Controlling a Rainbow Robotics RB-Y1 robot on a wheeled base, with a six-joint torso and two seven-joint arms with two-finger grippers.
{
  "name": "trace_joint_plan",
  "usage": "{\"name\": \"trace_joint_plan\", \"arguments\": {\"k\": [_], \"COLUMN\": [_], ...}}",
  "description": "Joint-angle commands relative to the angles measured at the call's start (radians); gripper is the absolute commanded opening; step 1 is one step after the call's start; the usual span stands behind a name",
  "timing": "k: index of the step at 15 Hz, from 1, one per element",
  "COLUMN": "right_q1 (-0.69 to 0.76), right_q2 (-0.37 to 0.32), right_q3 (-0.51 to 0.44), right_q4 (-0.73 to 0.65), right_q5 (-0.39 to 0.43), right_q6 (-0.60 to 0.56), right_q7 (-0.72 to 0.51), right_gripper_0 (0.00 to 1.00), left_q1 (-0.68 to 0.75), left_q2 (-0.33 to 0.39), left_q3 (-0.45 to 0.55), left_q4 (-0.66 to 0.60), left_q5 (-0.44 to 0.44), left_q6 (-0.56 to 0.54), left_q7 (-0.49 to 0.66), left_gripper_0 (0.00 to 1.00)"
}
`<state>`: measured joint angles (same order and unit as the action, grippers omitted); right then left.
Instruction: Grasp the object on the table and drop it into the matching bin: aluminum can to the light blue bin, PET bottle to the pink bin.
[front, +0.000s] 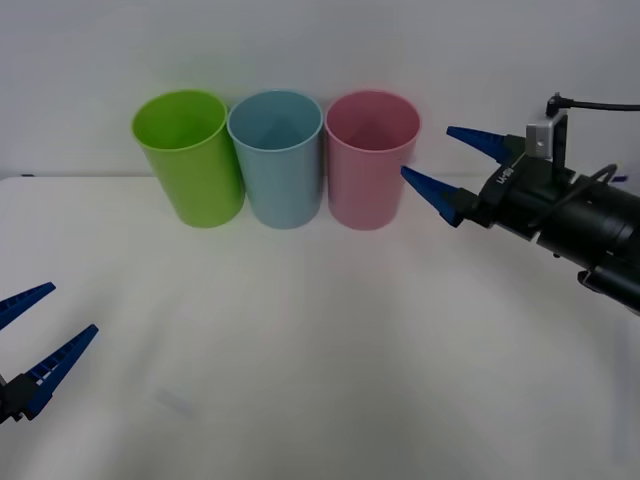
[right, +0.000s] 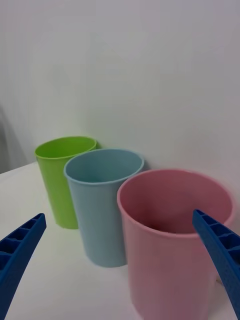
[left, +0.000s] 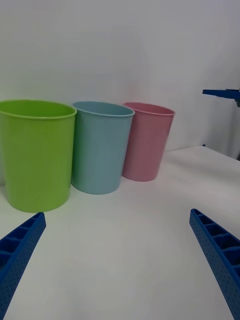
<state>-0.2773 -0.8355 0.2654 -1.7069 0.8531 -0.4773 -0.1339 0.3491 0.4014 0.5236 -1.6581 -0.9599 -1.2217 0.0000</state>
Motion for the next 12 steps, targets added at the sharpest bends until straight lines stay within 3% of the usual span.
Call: {"name": "trace_joint_plan", "arguments": {"k": [1, 12], "right_q1": [0.116, 0.569], "right_q2": [-0.020, -0.020], "right_q3": [-0.045, -0.226], "right_q4": [-0.080, -0.277], "right_q5": [0.000, 0.003], "right_q6": [-0.003, -0.040], "right_q7": [0.017, 0.102], "right_gripper_0": [1.00, 1.00], "left_q1": [0.000, 0.000], "left_q2": [0.000, 0.000], "left_q3": [0.000, 0.000], "left_q4": [0.000, 0.000], "left_q5": [0.000, 0.000], "left_q6": [0.000, 0.000], "left_q7": [0.000, 0.000], "left_gripper_0": [1.00, 1.00]}}
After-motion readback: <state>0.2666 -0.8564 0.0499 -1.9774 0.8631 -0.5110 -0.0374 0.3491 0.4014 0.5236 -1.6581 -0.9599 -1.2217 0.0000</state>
